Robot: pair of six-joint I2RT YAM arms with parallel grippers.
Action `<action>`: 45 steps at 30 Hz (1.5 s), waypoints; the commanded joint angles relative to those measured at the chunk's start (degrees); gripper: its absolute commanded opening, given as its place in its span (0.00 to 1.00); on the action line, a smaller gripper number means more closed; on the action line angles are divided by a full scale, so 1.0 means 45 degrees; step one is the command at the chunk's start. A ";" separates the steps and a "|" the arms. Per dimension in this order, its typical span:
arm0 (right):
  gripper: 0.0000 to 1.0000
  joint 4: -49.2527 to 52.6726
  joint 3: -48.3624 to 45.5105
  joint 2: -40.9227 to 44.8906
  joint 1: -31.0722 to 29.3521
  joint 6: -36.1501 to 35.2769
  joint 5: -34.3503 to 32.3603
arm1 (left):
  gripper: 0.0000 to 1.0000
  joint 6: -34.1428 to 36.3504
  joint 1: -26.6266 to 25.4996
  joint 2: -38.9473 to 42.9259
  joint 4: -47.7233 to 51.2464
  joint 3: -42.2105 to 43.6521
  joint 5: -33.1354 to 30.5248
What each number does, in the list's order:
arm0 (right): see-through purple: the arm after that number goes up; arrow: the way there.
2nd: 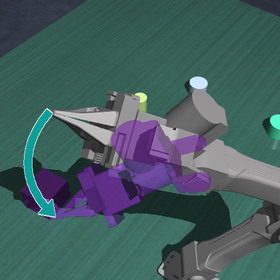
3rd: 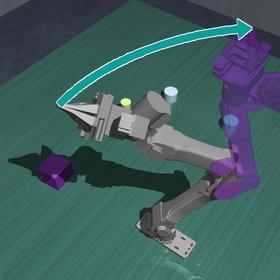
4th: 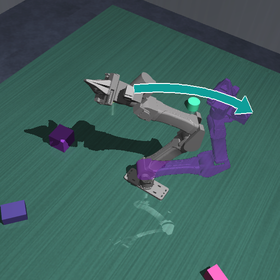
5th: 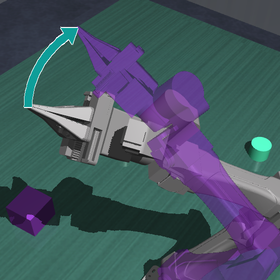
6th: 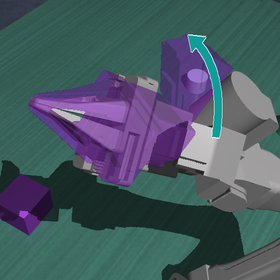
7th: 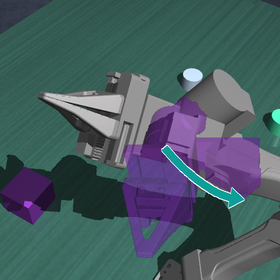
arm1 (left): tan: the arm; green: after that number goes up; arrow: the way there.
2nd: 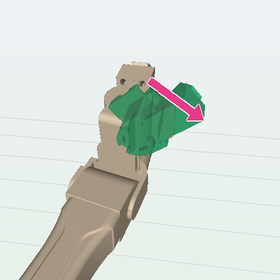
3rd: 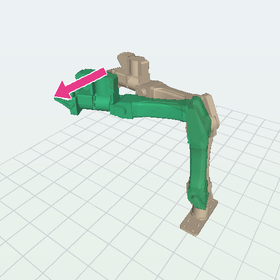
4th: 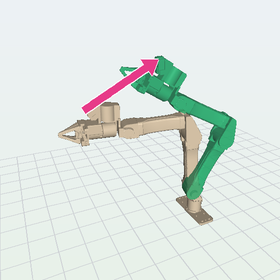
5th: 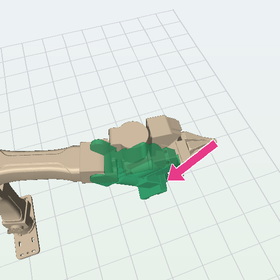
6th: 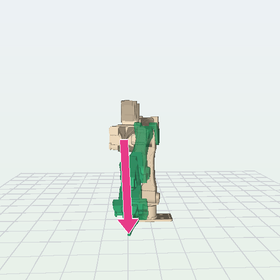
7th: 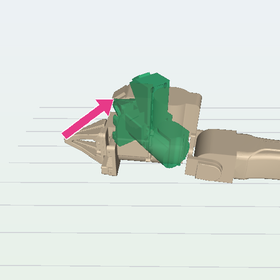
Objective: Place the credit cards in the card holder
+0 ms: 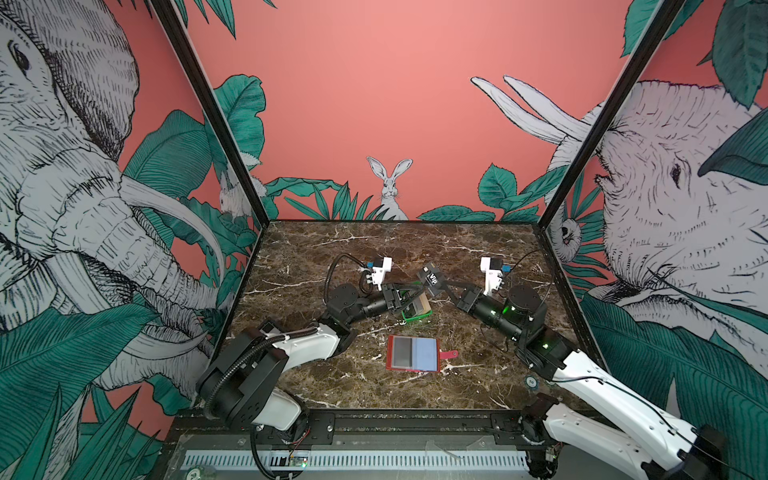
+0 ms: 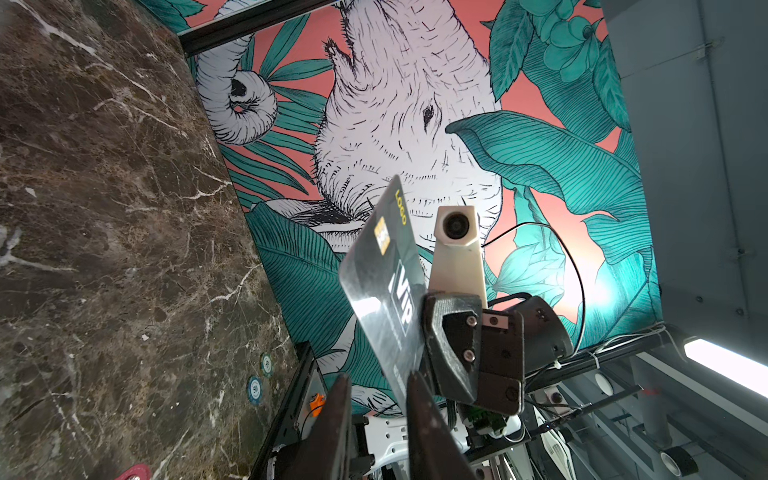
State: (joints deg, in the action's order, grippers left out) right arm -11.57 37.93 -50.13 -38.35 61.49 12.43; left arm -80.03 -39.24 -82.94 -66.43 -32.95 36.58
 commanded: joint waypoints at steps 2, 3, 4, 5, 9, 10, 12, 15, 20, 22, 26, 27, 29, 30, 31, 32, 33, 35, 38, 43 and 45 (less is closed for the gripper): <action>0.00 -0.1151 -0.0134 -0.0037 -0.0130 0.0260 0.0144 | 0.23 -0.0581 -0.0094 -0.0222 -0.1268 -0.0412 -0.0165; 0.00 -0.1190 -0.0165 -0.0043 -0.0149 0.0289 0.0112 | 0.22 -0.0621 -0.0107 -0.0275 -0.1391 -0.0409 -0.0241; 0.00 -0.1285 -0.0223 -0.0035 -0.0186 0.0327 0.0086 | 0.22 -0.0686 -0.0093 -0.0318 -0.1474 -0.0412 -0.0279; 0.00 -0.1404 -0.0294 -0.0032 -0.0213 0.0378 0.0073 | 0.21 -0.0724 -0.0100 -0.0367 -0.1533 -0.0432 -0.0312; 0.00 -0.1734 -0.0524 -0.0129 -0.0324 0.0562 0.0014 | 0.19 -0.0935 -0.0126 -0.0600 -0.1945 -0.0529 -0.0374; 0.00 -0.1814 -0.0603 -0.0149 -0.0362 0.0601 -0.0058 | 0.18 -0.0996 -0.0127 -0.0633 -0.2023 -0.0567 -0.0374; 0.00 -0.1971 -0.0783 -0.0131 -0.0454 0.0742 -0.0286 | 0.15 -0.1024 -0.0127 -0.0691 -0.2102 -0.0569 -0.0370; 0.00 -0.2165 -0.1038 -0.0148 -0.0667 0.0916 -0.0656 | 0.10 -0.1024 -0.0127 -0.0749 -0.2073 -0.0573 -0.0962; 0.02 -0.2554 -0.1499 -0.0143 -0.1100 0.1134 -0.1198 | 0.06 -0.0951 -0.0093 -0.0944 -0.2016 -0.0642 -0.1156; 0.05 -0.2342 -0.1656 0.0038 -0.1240 0.1137 -0.1497 | 0.05 -0.0869 -0.0051 -0.1036 -0.1906 -0.0733 -0.1038; 0.14 -0.1592 -0.1815 0.0448 -0.1301 0.1030 -0.1803 | 0.03 -0.0598 0.0117 -0.1245 -0.1215 -0.1017 -0.0571; 0.17 -0.1192 -0.1842 0.0639 -0.1303 0.0957 -0.1968 | 0.02 -0.0546 0.0223 -0.1290 -0.1057 -0.1027 -0.0086; 0.21 -0.0241 -0.1865 0.1043 -0.1337 0.0812 -0.2247 | 0.01 -0.0406 0.0488 -0.1350 -0.0758 -0.0909 0.0293; 0.23 0.0154 -0.1882 0.1210 -0.1351 0.0705 -0.2306 | 0.01 -0.0308 0.0677 -0.1388 -0.0564 -0.0837 0.0535; 0.25 0.0651 -0.1872 0.1345 -0.1381 0.0590 -0.2359 | 0.01 -0.0204 0.0836 -0.1464 -0.0403 -0.0804 0.0807; 0.26 0.1114 -0.1797 0.1430 -0.1396 0.0482 -0.2402 | 0.00 -0.0139 0.0986 -0.1518 -0.0319 -0.0803 0.1090; 0.27 0.1843 -0.1652 0.1515 -0.1453 0.0241 -0.2411 | 0.00 -0.0063 0.1148 -0.1602 -0.0269 -0.0813 0.1411; 0.28 0.3477 -0.1223 0.1536 -0.1618 -0.0233 -0.2661 | 0.00 0.0129 0.1415 -0.1720 -0.0006 -0.0842 0.2123; 0.28 0.5703 -0.0578 0.1208 -0.1989 -0.0870 -0.3147 | 0.03 0.1104 0.1682 -0.1649 0.1275 -0.0800 0.2932; 0.29 0.7644 -0.0073 -0.0056 -0.2556 -0.1480 -0.3817 | 0.06 0.3861 0.1770 -0.1208 0.5285 -0.0946 0.3712; 0.29 0.8018 0.0032 -0.0722 -0.2715 -0.1580 -0.3970 | 0.06 0.4488 0.1768 -0.0907 0.5790 -0.0724 0.3634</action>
State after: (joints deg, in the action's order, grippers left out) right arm 17.34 36.99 -50.57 -49.65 57.19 -2.46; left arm -67.90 -31.42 -90.65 -48.53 -36.40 49.78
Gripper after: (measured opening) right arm 0.287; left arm 0.065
